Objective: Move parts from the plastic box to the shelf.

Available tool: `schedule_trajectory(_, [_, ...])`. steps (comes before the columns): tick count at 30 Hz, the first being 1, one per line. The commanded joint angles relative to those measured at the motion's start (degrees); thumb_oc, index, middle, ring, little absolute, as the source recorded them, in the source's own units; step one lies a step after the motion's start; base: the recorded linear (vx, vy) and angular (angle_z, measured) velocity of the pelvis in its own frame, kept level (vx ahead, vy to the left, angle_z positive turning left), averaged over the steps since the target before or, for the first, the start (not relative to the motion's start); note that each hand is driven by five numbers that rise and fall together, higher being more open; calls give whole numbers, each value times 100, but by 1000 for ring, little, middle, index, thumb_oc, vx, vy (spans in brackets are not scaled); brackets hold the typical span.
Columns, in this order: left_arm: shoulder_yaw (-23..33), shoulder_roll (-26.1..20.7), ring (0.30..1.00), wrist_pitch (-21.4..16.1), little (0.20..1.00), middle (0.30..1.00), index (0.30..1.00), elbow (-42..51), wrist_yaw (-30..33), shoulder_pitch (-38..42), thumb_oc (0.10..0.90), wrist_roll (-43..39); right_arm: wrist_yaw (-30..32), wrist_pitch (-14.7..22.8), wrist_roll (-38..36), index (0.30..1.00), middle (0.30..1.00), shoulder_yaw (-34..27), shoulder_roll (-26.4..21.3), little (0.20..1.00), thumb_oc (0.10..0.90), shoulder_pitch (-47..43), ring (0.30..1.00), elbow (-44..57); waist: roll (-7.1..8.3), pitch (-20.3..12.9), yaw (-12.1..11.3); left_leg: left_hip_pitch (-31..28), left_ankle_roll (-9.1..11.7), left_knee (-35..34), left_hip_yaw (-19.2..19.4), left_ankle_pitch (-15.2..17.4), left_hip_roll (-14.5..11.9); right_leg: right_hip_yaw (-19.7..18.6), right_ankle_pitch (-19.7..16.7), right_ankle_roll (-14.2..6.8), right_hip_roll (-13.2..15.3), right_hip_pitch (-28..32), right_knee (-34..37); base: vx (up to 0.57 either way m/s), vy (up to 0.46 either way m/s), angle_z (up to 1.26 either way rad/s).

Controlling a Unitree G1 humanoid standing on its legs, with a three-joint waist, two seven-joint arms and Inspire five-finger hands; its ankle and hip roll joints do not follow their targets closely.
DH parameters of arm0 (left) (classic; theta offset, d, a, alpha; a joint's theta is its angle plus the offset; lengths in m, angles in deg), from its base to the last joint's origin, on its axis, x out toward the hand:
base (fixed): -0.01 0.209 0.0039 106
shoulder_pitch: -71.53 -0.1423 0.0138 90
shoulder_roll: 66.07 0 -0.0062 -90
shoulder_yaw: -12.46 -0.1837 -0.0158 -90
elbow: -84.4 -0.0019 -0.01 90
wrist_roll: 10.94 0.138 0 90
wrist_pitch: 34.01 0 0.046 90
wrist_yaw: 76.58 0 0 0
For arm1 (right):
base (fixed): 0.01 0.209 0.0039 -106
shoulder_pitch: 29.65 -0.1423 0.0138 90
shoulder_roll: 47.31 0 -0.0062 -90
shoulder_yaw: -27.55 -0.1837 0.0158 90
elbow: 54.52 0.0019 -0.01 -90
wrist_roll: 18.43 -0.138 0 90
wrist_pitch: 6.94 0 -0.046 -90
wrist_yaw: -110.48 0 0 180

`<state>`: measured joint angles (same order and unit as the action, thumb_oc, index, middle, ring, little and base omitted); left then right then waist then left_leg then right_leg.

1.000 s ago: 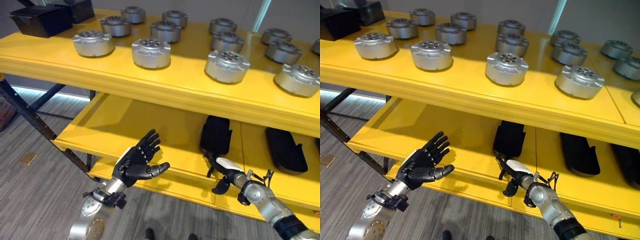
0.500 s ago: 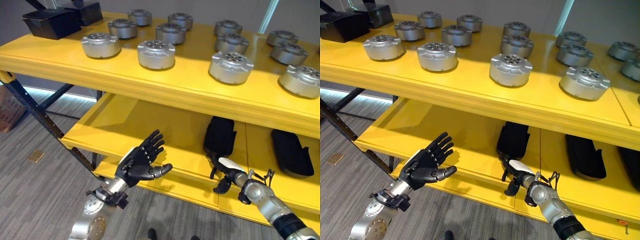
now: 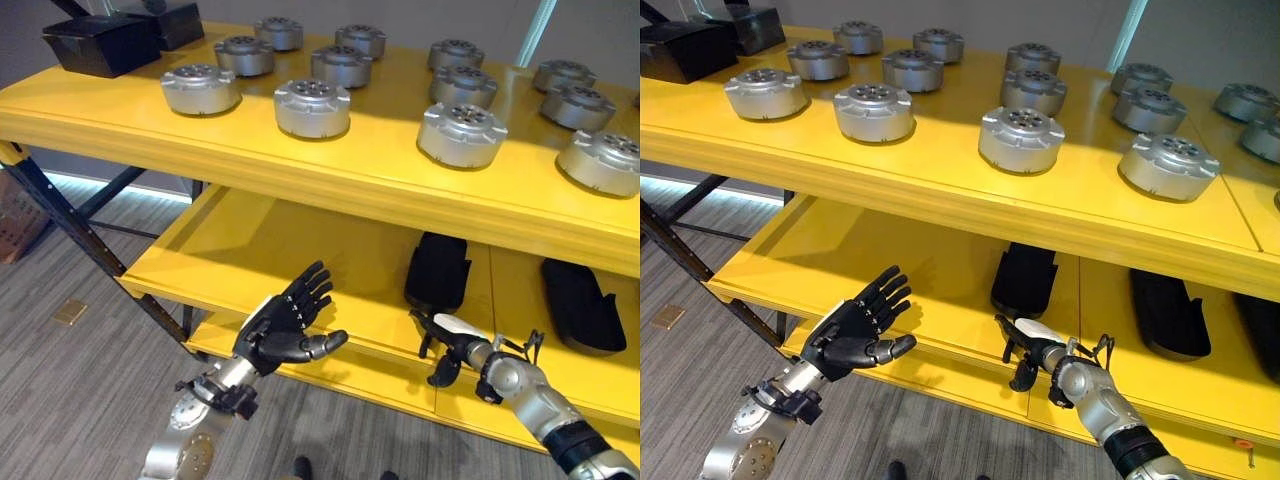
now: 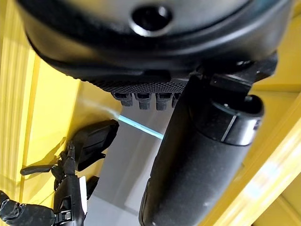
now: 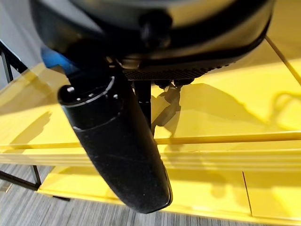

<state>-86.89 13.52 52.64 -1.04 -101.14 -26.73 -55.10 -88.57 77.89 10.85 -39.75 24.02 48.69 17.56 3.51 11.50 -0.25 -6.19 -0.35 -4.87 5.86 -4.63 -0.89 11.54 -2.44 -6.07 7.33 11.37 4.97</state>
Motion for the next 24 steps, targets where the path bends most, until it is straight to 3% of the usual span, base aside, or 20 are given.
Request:
schedule_trajectory(1, [150,71,1000,-444,1000,1000,1000,552,-277,499,900,-35,-1386,-551,584,1000,1000,594,-214,1000,900,215,1000,184,82,45,-49,-344,87,142,562,763,-378,29,331,-88,-24,-215,-303,-68,31,0])
schedule_trajectory(2, [173,6,1000,-452,1000,1000,1000,601,-406,477,900,36,-1613,-638,-222,1000,1000,370,-500,1000,900,596,1000,1246,116,102,77,-359,78,109,595,750,-373,-57,313,-114,-35,-242,-325,-99,96,3])
schedule_trajectory(3, [216,-97,1000,-401,1000,1000,1000,613,-738,443,900,-32,-1812,-506,-1710,1000,1000,-166,-771,1000,900,1041,1000,2491,155,77,256,-325,68,91,653,733,-353,-183,273,-139,-39,-337,-355,-105,141,6])
schedule_trajectory(4, [212,-164,1000,-363,1000,1000,1000,602,-922,423,900,-101,-2005,-341,-2336,1000,1000,-470,-898,1000,900,1283,1000,2885,169,60,366,-334,53,94,694,747,-338,-258,272,-162,-37,-364,-384,-92,298,-25])
schedule_trajectory(5, [171,-360,1000,-301,1000,1000,1000,612,-1356,346,900,-355,-2674,35,-3528,1000,1000,-1208,-1178,1000,900,1921,1000,3466,197,-24,616,-314,15,106,884,778,-292,-466,209,-226,-35,-492,-419,-39,305,-29])
schedule_trajectory(6, [135,-447,1000,-155,1000,1000,1000,617,-1572,307,900,-494,-2901,235,-4033,1000,1000,-1439,-1225,1000,900,2197,1000,3621,217,-30,707,-310,-3,136,1000,804,-290,-547,165,-270,-27,-536,-428,-20,255,-39])
schedule_trajectory(7, [132,-447,1000,-155,1000,1000,1000,617,-1572,308,900,-494,-2902,234,-4034,1000,1000,-1445,-1226,1000,900,2203,1000,3625,216,-32,702,-309,-4,137,1002,805,-290,-550,165,-271,-28,-537,-429,16,125,-35])
schedule_trajectory(9, [6,-582,1000,-59,1000,1000,1000,603,-1815,339,900,-544,-2770,319,-4948,1000,1000,-1669,-1187,1000,900,2343,1000,3752,247,-16,829,-317,-28,178,1170,845,-289,-672,58,-355,1,-606,-411,19,77,-47])
schedule_trajectory(13, [-94,-630,1000,42,1000,1000,1000,561,-1991,378,900,-646,-2183,601,-5747,1000,1000,-1867,-1019,1000,900,2416,1000,3697,248,21,967,-362,-52,211,1412,916,-281,-744,-67,-467,50,-669,-347,-14,73,-26])
schedule_trajectory(15, [-10,-582,1000,-310,1000,1000,1000,521,-1652,346,900,-442,-1971,1084,-6227,1000,1000,-1935,-499,1000,900,2183,1000,3513,235,119,961,-495,-62,340,2120,1141,-370,90,-34,-639,222,-855,-637,-120,95,-63])
schedule_trajectory(17, [47,-552,1000,-342,1000,1000,1000,495,-1671,337,900,-483,-1890,1171,-6184,1000,1000,-1973,-346,1000,900,2150,1000,3508,220,142,970,-486,-109,414,2248,1182,-400,174,28,-653,292,-915,-836,-113,24,-171])
schedule_trajectory(19, [69,-471,1000,-329,1000,1000,1000,466,-1795,369,900,-520,-1815,1414,-6085,1000,1000,-2264,42,1000,900,2295,1000,3489,115,166,1092,-270,-256,710,2352,1193,-489,123,368,-587,452,-1033,-1607,-137,28,-90])
schedule_trajectory(20, [65,-472,1000,-330,1000,1000,1000,464,-1797,371,900,-521,-1816,1417,-6084,1000,1000,-2267,43,1000,900,2299,1000,3489,117,160,1087,-260,-258,720,2353,1200,-488,117,381,-588,459,-1051,-1630,-111,23,-28])
schedule_trajectory(24, [-39,-456,1000,-328,1000,1000,1000,383,-2104,392,900,-421,-912,2042,-5881,1000,1000,-2437,327,1000,900,2280,1000,3328,48,167,1109,48,-314,1194,2618,1280,-681,305,337,-418,830,-1075,-2195,-105,-59,-22])
